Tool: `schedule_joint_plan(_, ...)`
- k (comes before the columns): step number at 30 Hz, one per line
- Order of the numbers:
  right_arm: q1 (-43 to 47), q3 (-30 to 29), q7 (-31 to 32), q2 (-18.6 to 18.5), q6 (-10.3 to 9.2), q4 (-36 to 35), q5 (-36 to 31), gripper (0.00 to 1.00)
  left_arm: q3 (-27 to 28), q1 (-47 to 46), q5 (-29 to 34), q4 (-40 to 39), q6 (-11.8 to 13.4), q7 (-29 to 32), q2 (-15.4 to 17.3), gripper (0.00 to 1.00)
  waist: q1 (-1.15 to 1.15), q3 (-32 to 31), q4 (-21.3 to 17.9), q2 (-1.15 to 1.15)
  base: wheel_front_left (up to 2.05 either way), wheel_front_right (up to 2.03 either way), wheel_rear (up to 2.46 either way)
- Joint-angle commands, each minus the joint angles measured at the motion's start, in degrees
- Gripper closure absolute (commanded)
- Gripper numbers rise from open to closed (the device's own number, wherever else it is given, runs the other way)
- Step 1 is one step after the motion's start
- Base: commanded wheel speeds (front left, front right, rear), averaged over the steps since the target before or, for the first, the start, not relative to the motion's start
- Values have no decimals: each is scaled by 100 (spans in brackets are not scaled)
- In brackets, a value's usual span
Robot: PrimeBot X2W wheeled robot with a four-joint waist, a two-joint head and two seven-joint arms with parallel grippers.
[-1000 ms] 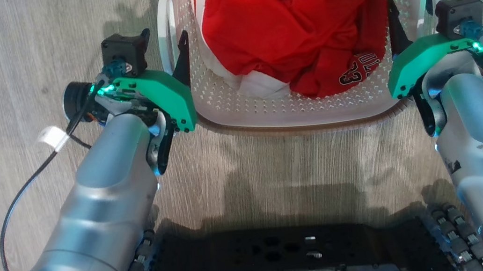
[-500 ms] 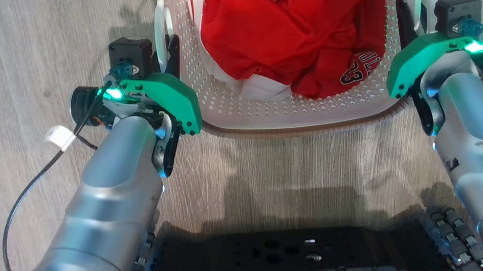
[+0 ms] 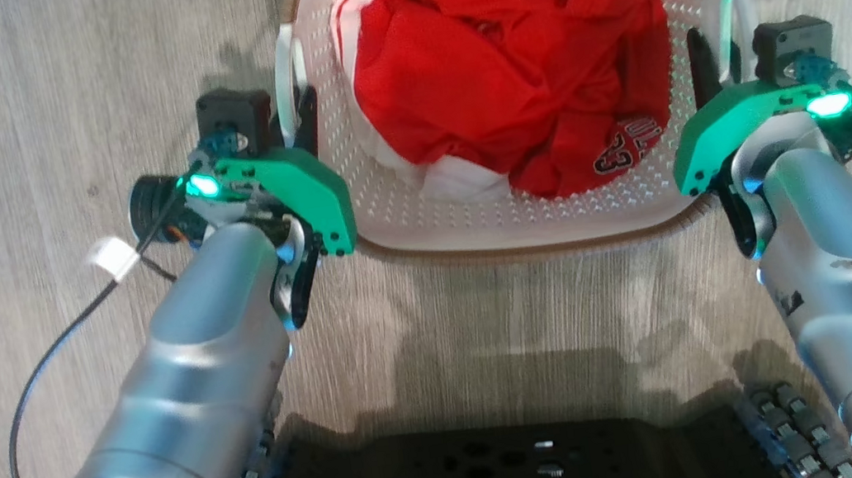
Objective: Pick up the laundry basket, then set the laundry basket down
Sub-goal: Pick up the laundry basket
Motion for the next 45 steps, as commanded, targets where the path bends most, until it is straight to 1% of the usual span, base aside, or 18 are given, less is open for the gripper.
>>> schedule_joint_plan(1, 309, 212, -33, 84, 13, 32, 5, 100, 53, 216, -7, -32, 43, -33, 177, 100, 0, -113, -27, 0, 0, 0, 0)
schedule_joint_plan(7, 390, 399, -33, 84, 13, 361, 240, 100, 13, 400, -59, 104, 27, -33, 177, 100, 0, -452, -86, 0, 0, 0, 0)
schedule_joint_plan(12, 452, 633, -33, 84, 13, 794, 544, 100, -65, 619, -150, 238, 7, -33, 177, 100, 0, -804, -141, 0, 0, 0, 0)
schedule_joint_plan(18, 530, 1081, -27, 84, 13, 1330, 1059, 100, -282, 908, -371, 545, -84, -33, 177, 100, 0, -1269, -212, 0, 0, 0, 0)
schedule_joint_plan(22, 618, 1439, 68, 84, 13, 1556, 1446, 100, -470, 1078, -575, 747, -133, -33, 177, 100, 0, -1593, -251, 0, 0, 0, 0)
schedule_joint_plan(26, 757, 1773, 252, 84, 13, 1672, 1807, 100, -664, 1242, -796, 922, -175, 3, 177, 100, 0, -1919, -283, 0, 0, 0, 0)
schedule_joint_plan(27, 757, 1773, 252, 84, 13, 1672, 1807, 100, -664, 1242, -796, 922, -175, 3, 177, 100, 0, -1919, -283, 0, 0, 0, 0)
schedule_joint_plan(34, 1056, 2252, 645, 84, 13, 1807, 2308, 100, -1002, 1568, -1153, 1045, -223, 264, 177, 100, 0, -2491, -299, 0, 0, 0, 0)
schedule_joint_plan(41, 1392, 2667, 1011, 84, 13, 1843, 2766, 100, -1258, 1892, -1447, 1154, -238, 539, 177, 100, 0, -3108, -324, 0, 0, 0, 0)
schedule_joint_plan(45, 1549, 2888, 1109, 84, 13, 1864, 2938, 100, -1354, 2017, -1565, 1216, -219, 562, 177, 100, 0, -3428, -345, 0, 0, 0, 0)
